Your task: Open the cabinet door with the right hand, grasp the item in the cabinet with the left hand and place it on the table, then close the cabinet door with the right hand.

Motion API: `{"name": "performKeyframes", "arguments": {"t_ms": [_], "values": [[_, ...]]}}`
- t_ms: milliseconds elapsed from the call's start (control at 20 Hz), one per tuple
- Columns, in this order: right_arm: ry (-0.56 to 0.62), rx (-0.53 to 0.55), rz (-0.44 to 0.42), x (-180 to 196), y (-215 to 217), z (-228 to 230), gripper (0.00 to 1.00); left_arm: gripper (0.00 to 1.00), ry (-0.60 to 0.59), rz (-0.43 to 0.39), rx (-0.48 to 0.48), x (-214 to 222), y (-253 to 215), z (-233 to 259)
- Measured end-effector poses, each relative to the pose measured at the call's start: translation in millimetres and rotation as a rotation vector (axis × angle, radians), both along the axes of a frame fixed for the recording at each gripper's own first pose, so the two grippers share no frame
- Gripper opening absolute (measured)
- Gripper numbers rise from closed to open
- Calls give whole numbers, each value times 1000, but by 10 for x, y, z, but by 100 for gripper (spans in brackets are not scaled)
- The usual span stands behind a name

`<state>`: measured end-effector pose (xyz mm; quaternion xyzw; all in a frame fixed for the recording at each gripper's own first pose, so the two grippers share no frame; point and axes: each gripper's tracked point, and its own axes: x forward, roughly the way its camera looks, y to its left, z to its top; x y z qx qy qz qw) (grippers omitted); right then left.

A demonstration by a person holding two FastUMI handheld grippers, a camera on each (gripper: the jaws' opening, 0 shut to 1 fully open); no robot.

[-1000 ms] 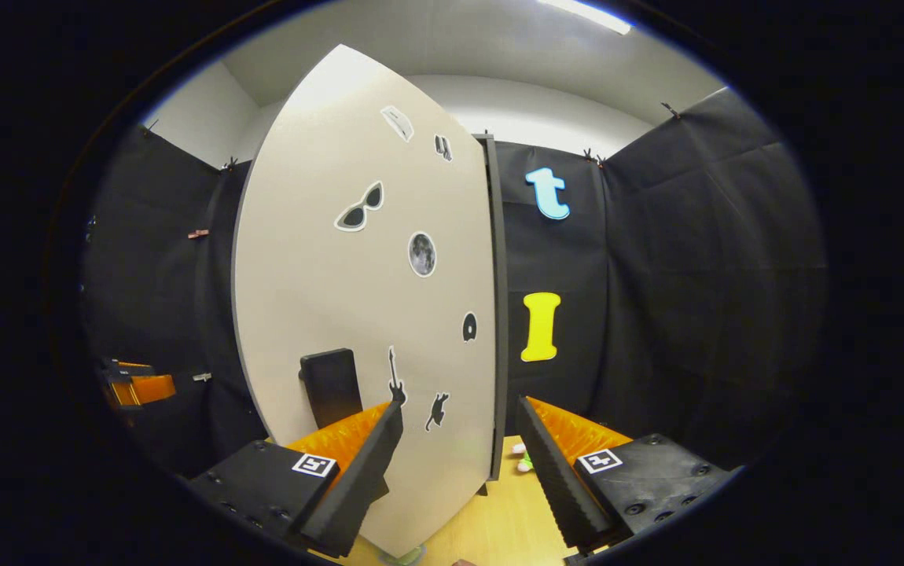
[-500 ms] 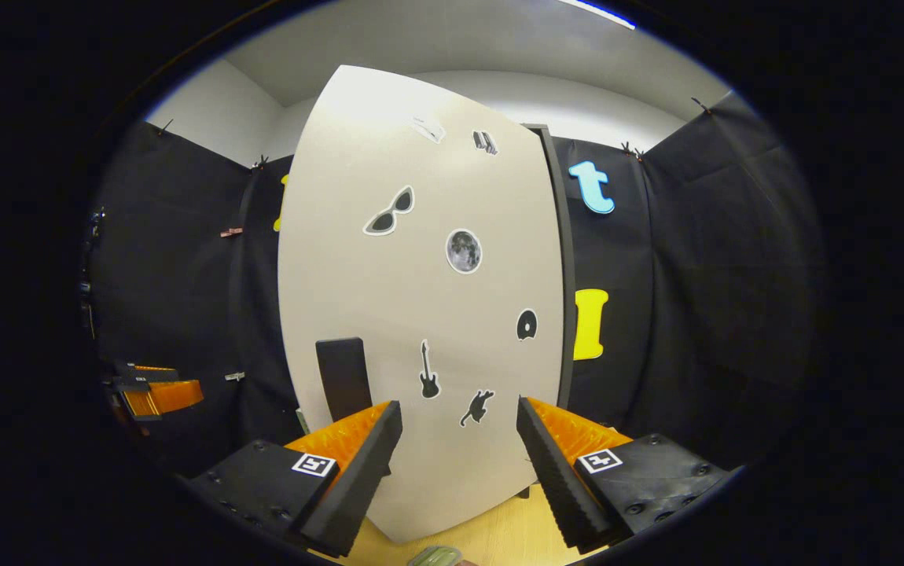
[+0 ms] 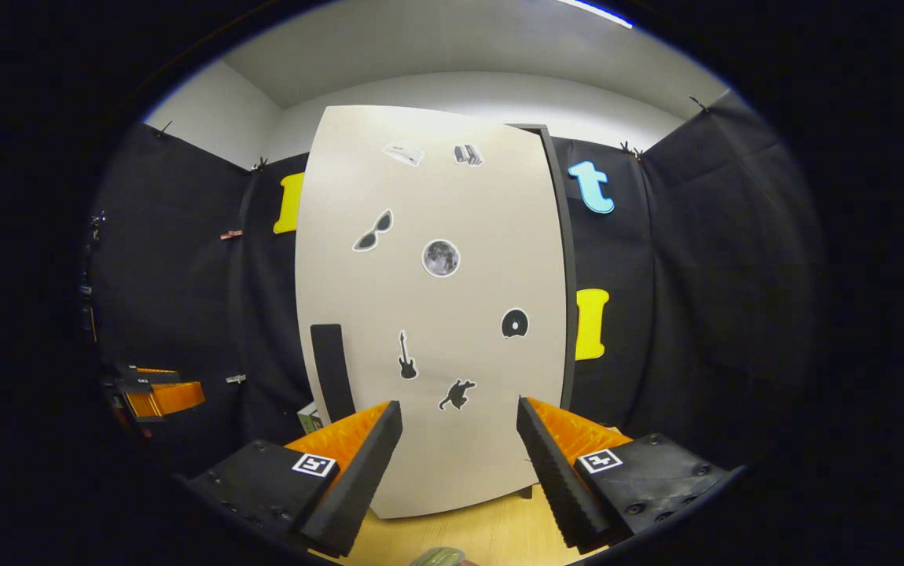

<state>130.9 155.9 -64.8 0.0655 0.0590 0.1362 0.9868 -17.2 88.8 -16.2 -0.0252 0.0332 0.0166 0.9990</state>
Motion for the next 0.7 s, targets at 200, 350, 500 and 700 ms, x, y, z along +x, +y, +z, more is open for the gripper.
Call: {"name": "performKeyframes", "arguments": {"t_ms": [200, 350, 500, 700], "values": [[-12, -27, -19, -2, -54, -8, 95, 92, -5, -7, 1, 26, -39, 19], [-27, -36, -36, 13, -82, 27, 95, 95, -4, -10, 1, 30, -68, 16], [-45, -42, -56, 18, -161, 87, 95, 95, -7, -11, 2, 31, -83, 33], [-78, -61, -100, 16, -316, 173, 95, 95, -9, -11, 4, 5, -107, 39]]}}
